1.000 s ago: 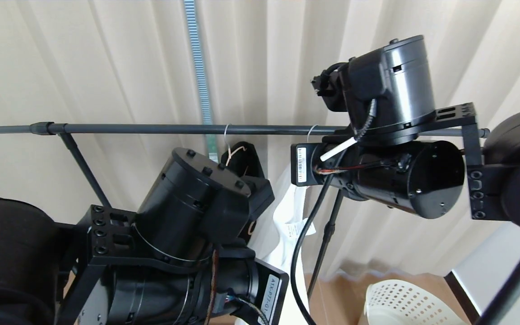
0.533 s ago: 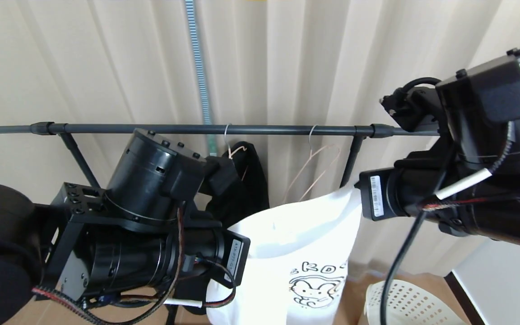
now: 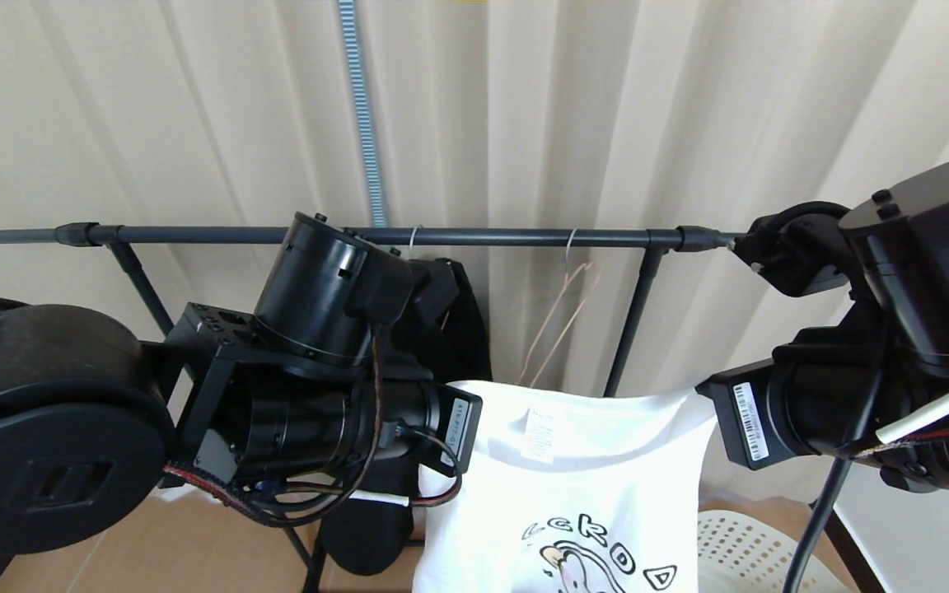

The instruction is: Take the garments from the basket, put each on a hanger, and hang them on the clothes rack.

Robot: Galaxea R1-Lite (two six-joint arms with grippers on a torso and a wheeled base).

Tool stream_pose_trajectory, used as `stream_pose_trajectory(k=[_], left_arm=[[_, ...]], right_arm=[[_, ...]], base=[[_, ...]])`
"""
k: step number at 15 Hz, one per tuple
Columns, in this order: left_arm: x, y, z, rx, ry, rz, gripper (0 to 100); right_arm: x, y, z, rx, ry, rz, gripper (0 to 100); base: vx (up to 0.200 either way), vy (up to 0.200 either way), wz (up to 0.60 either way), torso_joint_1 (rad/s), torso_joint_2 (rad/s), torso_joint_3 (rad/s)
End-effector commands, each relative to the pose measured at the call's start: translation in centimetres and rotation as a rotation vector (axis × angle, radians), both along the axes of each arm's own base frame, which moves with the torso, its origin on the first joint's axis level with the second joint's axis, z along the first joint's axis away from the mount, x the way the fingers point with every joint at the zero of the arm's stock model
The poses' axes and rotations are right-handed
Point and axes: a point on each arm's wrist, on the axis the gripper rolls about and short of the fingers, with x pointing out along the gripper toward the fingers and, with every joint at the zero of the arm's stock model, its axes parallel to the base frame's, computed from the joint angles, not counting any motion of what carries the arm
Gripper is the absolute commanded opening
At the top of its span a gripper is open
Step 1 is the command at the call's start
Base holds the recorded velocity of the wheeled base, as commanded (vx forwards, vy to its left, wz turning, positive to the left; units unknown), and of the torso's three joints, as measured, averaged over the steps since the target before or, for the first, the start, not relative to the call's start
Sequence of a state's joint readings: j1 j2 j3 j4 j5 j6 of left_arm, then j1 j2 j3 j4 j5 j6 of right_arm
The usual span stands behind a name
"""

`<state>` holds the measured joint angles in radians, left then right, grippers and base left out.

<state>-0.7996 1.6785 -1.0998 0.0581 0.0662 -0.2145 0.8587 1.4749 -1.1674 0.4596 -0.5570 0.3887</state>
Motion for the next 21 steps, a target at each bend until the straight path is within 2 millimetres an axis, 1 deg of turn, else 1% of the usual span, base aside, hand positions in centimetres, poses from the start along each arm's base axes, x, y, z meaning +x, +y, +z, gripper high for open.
stream_pose_trajectory(k=[1, 4, 6, 11, 12, 19, 21], left_arm=[[0.2, -0.3, -0.4, 0.012, -0.005, -0.012, 0], [0.0, -0.5, -0.1, 0.004, -0.02, -0.025, 0], [-0.2, -0.7, -0.2, 0.005, -0.019, -0.034, 0], [-0.7, -0.6, -0.4, 0.011, -0.016, -0.045, 0], [-0.9, -0.6, -0.3, 0.012, -0.017, -0.052, 100], [-1.8, 0.1, -0.3, 0.015, -0.017, -0.069, 100], [-2.4, 0.6, -0.1, 0.007, -0.016, -0.089, 100]], right_arm=[[0.0, 0.0, -0.2, -0.015, 0.008, 0.002, 0], [-0.1, -0.2, -0.4, -0.042, 0.01, -0.003, 0], [-0.3, -0.5, -0.7, -0.096, 0.01, -0.008, 0], [-0.6, -0.9, -0.6, -0.108, 0.006, 0.003, 0], [-0.6, -0.9, -0.6, -0.108, 0.006, 0.003, 0], [-0.9, -1.2, -0.6, -0.118, 0.005, 0.01, 0], [-0.8, -1.1, -0.6, -0.119, 0.006, 0.009, 0]], base=[[0.0, 0.0, 0.0, 0.0, 0.0, 0.0], [0.0, 0.0, 0.0, 0.0, 0.0, 0.0], [0.0, 0.0, 0.0, 0.0, 0.0, 0.0], [0.0, 0.0, 0.0, 0.0, 0.0, 0.0], [0.0, 0.0, 0.0, 0.0, 0.0, 0.0], [0.0, 0.0, 0.0, 0.0, 0.0, 0.0], [0.0, 0.0, 0.0, 0.0, 0.0, 0.0]])
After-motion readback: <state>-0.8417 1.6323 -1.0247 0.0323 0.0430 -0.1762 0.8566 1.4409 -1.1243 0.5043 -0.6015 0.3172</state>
